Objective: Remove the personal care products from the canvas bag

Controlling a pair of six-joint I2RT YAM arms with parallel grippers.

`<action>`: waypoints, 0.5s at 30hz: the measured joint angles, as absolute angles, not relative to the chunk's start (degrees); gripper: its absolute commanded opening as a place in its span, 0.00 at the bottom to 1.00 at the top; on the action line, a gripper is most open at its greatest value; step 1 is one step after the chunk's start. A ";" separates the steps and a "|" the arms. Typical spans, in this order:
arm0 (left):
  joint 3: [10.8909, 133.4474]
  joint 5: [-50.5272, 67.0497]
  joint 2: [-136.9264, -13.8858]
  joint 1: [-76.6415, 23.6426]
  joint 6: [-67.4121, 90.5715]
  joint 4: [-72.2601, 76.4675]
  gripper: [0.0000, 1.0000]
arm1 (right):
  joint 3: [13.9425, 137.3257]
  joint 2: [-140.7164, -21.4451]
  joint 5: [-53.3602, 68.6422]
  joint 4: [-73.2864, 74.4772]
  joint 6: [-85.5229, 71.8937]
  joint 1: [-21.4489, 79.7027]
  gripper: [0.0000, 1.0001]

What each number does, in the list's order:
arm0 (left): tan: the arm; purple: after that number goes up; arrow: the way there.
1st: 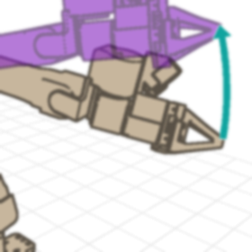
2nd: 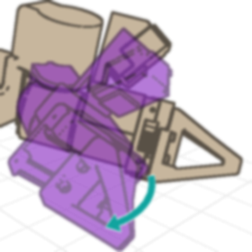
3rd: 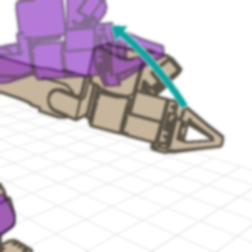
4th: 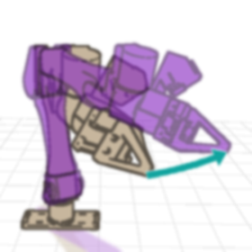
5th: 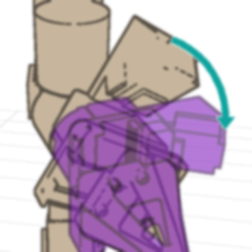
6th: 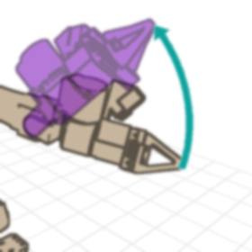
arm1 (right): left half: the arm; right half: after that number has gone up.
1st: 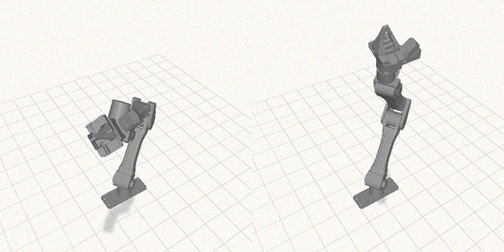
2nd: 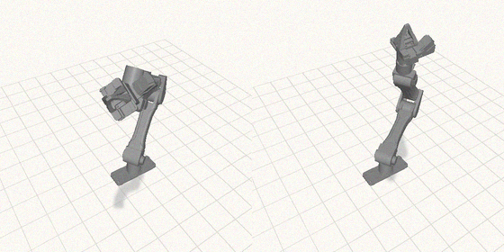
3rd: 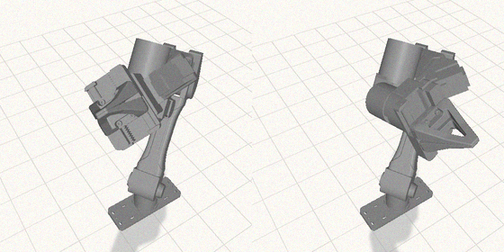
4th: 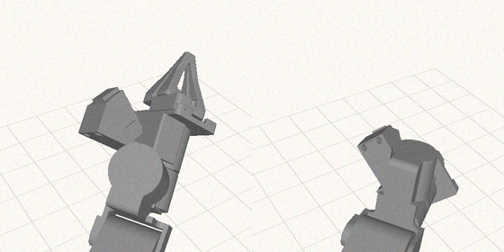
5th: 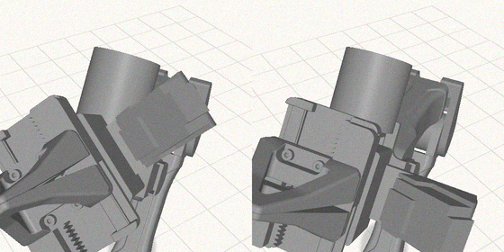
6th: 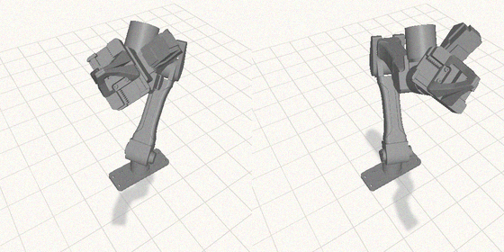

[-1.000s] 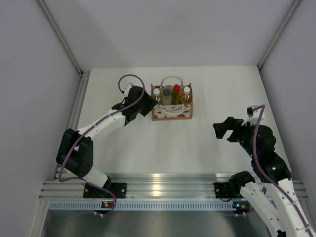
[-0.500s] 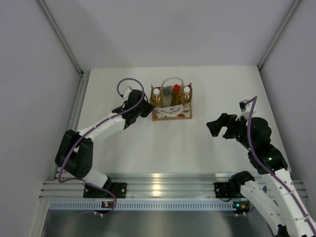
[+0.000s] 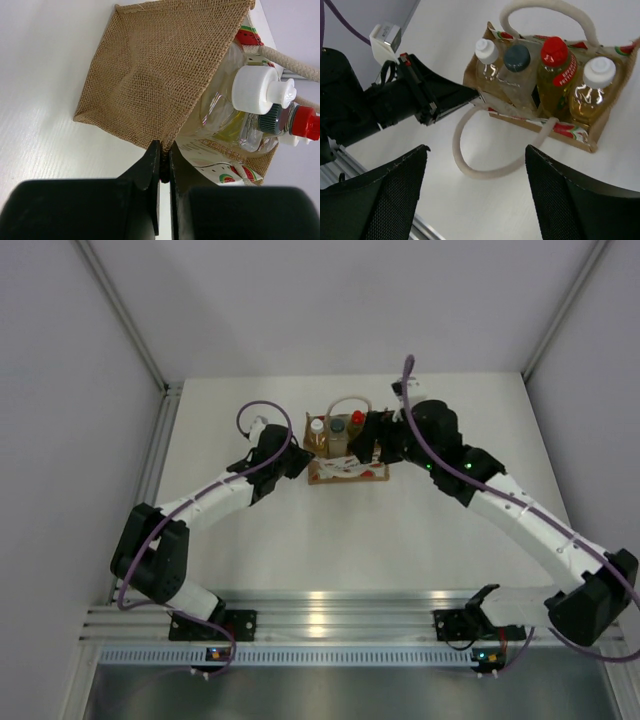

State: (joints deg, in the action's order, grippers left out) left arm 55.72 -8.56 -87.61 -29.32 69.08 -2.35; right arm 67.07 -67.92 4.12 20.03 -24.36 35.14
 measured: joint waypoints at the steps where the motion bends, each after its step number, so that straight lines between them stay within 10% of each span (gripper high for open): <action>1: 55.70 -8.56 -87.61 -29.32 69.08 -2.31 0.00 | 69.19 -70.57 2.20 19.88 -24.21 36.82 0.76; 15: 55.70 -7.03 -87.70 -28.56 68.97 -2.09 0.00 | 94.45 -101.10 -18.11 18.90 -20.43 45.39 0.63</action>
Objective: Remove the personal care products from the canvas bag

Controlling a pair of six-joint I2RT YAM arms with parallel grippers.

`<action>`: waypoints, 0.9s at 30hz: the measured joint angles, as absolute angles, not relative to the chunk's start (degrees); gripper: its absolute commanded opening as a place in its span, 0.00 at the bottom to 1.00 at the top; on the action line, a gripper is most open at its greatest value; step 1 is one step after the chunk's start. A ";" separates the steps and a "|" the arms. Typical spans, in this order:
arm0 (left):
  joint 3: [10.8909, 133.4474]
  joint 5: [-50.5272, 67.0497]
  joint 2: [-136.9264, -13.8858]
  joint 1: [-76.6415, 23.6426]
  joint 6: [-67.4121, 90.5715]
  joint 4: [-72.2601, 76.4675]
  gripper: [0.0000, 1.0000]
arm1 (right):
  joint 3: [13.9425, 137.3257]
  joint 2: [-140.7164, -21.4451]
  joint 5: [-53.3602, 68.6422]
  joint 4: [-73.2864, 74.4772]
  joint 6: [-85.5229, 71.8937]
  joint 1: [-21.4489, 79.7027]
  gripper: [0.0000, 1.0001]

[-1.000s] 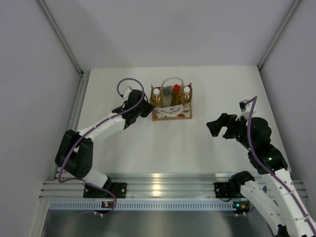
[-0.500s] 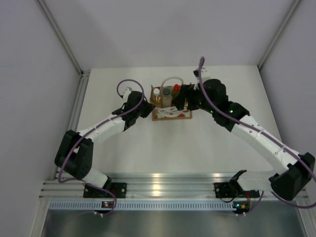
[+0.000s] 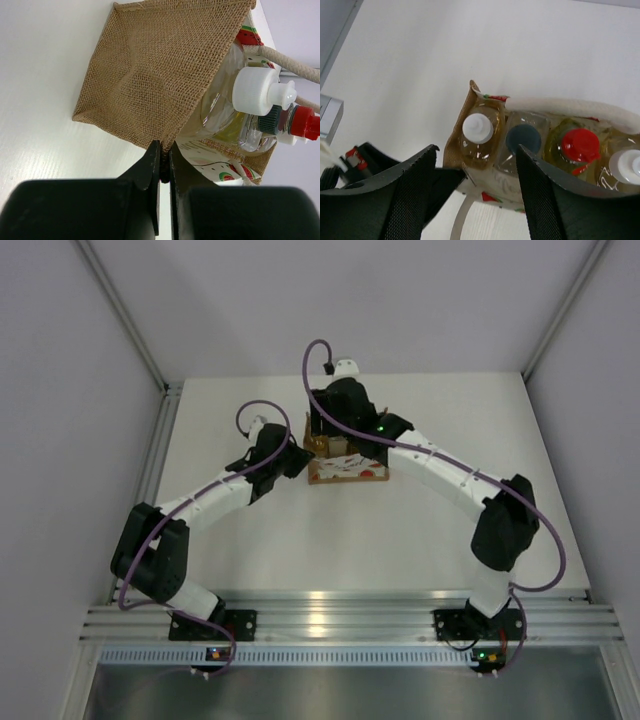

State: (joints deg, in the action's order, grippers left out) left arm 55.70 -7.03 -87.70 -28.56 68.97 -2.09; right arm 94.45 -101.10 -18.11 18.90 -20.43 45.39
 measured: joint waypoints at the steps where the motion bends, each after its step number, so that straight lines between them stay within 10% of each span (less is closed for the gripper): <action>1: 55.70 -6.85 -87.70 -28.47 69.06 -2.09 0.00 | 95.79 -102.78 -18.83 19.09 -19.99 45.39 0.62; 27: 55.70 -5.37 -87.81 -27.90 69.17 -2.07 0.00 | 106.32 -118.02 -24.12 20.91 -17.78 46.02 0.46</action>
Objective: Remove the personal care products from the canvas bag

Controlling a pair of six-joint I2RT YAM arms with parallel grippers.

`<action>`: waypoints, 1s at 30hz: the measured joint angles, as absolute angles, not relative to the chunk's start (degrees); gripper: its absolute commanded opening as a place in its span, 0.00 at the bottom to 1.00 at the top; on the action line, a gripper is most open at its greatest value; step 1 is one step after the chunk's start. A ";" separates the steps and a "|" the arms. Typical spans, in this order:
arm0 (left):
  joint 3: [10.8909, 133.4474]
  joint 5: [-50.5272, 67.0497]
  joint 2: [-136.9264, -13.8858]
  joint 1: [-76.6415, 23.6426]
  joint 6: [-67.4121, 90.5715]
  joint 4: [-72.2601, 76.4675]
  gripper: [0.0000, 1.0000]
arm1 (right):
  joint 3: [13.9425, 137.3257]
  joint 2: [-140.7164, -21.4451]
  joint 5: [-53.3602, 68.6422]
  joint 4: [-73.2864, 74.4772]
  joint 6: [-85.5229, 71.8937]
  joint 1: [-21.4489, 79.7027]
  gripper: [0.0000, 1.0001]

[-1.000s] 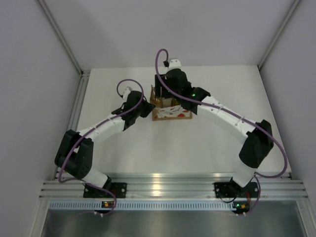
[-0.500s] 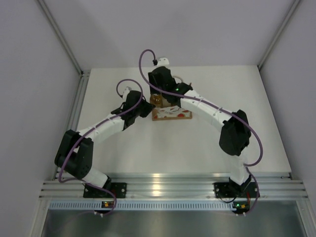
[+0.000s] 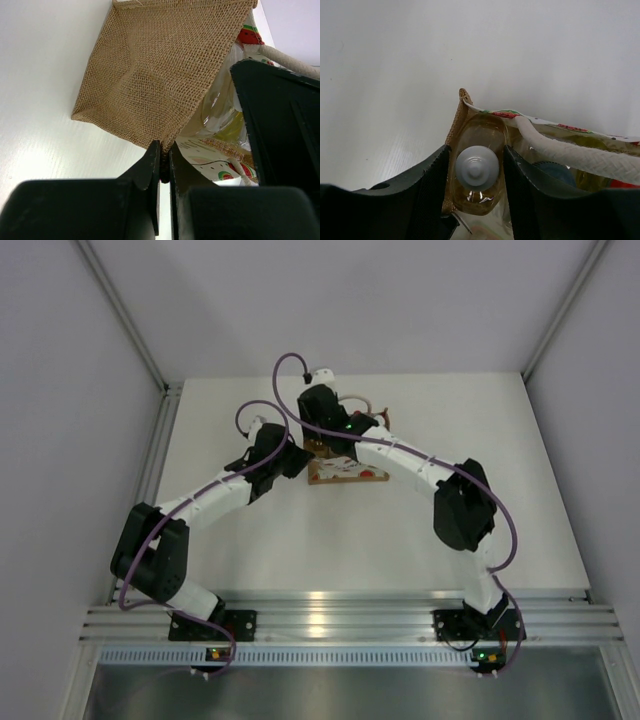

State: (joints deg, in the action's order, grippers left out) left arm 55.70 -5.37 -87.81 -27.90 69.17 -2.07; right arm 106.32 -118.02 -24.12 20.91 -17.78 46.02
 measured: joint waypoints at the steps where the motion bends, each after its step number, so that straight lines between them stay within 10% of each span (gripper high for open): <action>1: 55.70 -5.37 -87.81 -27.90 69.14 -2.07 0.00 | 106.32 -118.21 -24.12 20.88 -17.78 46.09 0.44; 16: 55.70 -5.32 -87.92 -27.86 69.36 -1.93 0.00 | 106.32 -118.67 -26.13 20.62 -17.74 46.48 0.00; 30: 55.72 -5.17 -87.94 -27.79 69.60 -1.96 0.00 | 111.57 -118.67 -25.80 26.87 -15.44 47.03 0.00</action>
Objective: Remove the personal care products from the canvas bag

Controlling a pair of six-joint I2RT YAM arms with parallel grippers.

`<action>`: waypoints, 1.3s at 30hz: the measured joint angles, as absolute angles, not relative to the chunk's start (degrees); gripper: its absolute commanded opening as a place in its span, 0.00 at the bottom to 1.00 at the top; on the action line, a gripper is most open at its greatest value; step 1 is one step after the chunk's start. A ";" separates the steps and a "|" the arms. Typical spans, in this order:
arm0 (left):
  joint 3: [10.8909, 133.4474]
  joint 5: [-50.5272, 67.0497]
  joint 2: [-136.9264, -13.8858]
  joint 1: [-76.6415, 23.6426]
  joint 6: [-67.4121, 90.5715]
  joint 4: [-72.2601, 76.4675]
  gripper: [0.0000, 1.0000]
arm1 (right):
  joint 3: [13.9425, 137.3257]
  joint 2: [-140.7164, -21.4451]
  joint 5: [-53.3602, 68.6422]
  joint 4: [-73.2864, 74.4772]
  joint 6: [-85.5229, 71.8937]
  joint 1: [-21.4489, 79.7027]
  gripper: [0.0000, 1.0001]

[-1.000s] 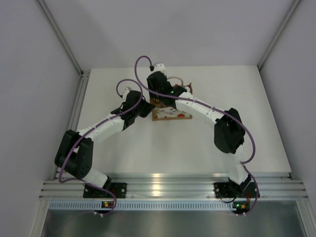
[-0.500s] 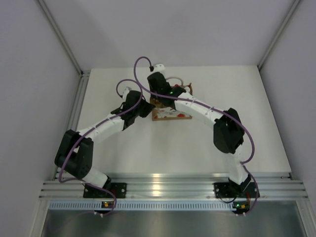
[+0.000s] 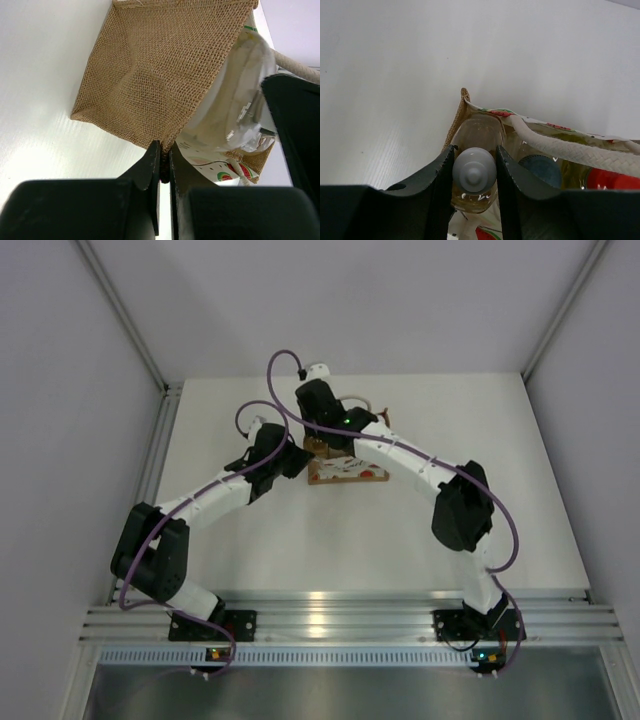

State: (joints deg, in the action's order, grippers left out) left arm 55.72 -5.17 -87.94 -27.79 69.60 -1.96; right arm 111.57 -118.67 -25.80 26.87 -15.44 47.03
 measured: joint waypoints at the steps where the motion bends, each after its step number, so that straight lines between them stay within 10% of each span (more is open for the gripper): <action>1: 55.72 -5.17 -87.94 -27.79 69.60 -1.96 0.00 | 112.29 -118.67 -25.76 27.57 -15.07 47.09 0.00; 39: 56.14 -3.86 -88.42 -27.09 69.69 -2.02 0.00 | 118.91 -95.02 -25.28 36.53 -9.06 41.19 0.00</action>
